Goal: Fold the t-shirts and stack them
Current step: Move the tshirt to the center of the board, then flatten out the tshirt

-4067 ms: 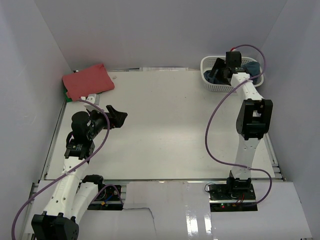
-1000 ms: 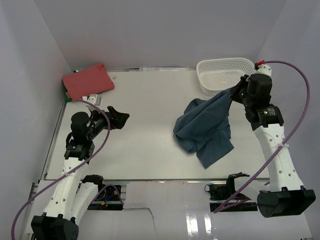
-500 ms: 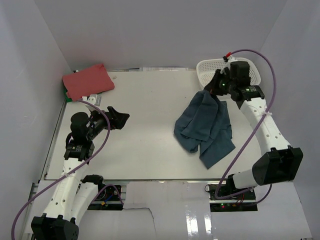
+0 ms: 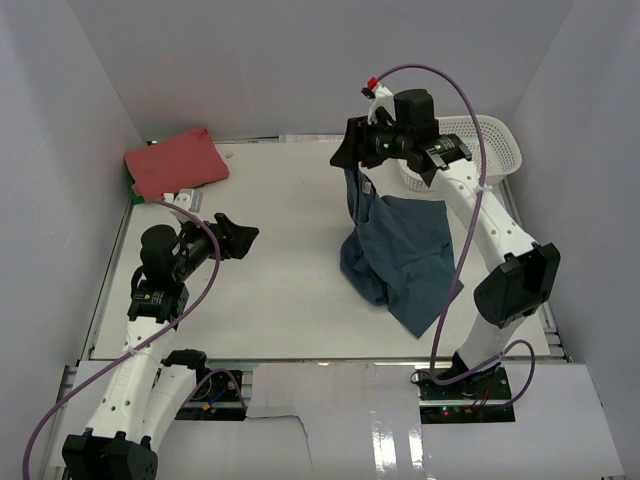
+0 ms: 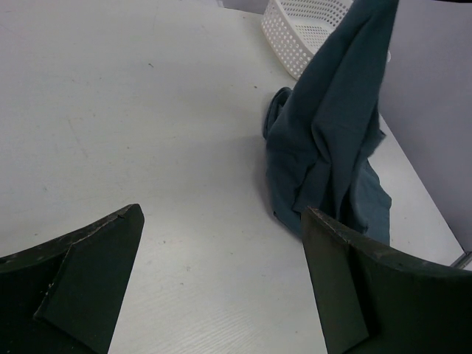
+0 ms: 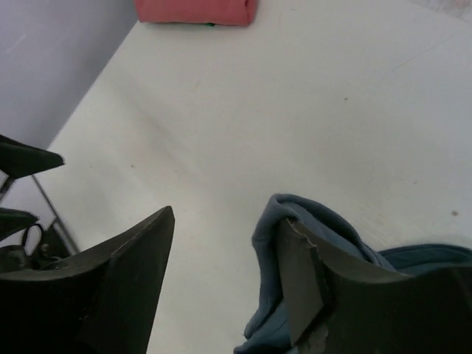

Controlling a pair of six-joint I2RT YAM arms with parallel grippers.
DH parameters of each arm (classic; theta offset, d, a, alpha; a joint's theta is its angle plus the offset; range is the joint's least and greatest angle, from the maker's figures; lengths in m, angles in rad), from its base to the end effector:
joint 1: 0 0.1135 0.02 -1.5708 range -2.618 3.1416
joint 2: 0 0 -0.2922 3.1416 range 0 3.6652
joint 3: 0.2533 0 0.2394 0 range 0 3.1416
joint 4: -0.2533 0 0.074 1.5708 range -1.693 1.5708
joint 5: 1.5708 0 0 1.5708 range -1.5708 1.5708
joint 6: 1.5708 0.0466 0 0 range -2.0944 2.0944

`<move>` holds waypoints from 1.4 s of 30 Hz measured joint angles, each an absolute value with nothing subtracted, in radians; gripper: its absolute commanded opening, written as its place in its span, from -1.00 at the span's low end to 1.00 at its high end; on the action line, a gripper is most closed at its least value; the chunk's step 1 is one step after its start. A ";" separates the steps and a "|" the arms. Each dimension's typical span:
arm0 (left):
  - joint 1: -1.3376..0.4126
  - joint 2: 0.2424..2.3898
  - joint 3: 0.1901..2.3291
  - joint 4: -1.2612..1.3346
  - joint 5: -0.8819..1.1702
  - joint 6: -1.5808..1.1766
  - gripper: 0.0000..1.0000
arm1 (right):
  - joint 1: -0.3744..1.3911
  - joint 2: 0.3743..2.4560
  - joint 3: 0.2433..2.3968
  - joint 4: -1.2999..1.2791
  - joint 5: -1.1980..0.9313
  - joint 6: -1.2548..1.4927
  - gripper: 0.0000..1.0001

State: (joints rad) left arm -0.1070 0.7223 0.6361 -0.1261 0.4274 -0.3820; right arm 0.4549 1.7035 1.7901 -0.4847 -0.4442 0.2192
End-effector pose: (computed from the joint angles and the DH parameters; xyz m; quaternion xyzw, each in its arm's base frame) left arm 0.1477 -0.0353 0.3220 0.0278 0.7714 -0.3087 0.5557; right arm 0.3428 0.1899 0.4379 -0.2166 0.7925 0.3517 0.4487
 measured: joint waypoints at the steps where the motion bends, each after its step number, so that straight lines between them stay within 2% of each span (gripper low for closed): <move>1: -0.107 0.722 0.636 -0.126 0.427 -0.382 0.96 | 0.459 1.733 1.823 -0.491 -0.432 0.210 0.37; 3: -0.107 0.722 0.636 -0.126 0.427 -0.382 0.96 | 0.469 1.781 1.865 -0.509 -0.388 0.199 0.70; 4: -0.107 0.720 0.636 -0.126 0.427 -0.382 0.96 | 0.473 1.792 1.869 -0.519 -0.363 0.191 0.78; 8: -0.107 0.712 0.636 -0.126 0.427 -0.382 0.96 | 0.500 1.777 1.832 -0.576 -0.228 0.152 0.82; 11: -0.107 0.712 0.636 -0.126 0.427 -0.382 0.96 | 0.525 1.690 1.721 -0.590 -0.123 0.128 0.85; 19: -0.107 0.712 0.636 -0.126 0.428 -0.382 0.96 | 0.580 1.358 1.437 -0.648 0.057 0.089 0.82; 22: -0.107 0.712 0.636 -0.126 0.428 -0.382 0.96 | 0.614 1.299 1.368 -0.684 0.098 0.103 0.80; 33: -0.107 0.714 0.636 -0.127 0.428 -0.382 0.96 | 0.765 1.349 1.099 -0.919 0.287 0.320 0.77; 37: -0.107 0.714 0.636 -0.127 0.428 -0.382 0.96 | 0.757 1.349 1.044 -0.944 0.316 0.380 0.63; 42: -0.107 0.715 0.636 -0.127 0.428 -0.382 0.96 | 0.746 1.359 0.965 -0.915 0.284 0.412 0.58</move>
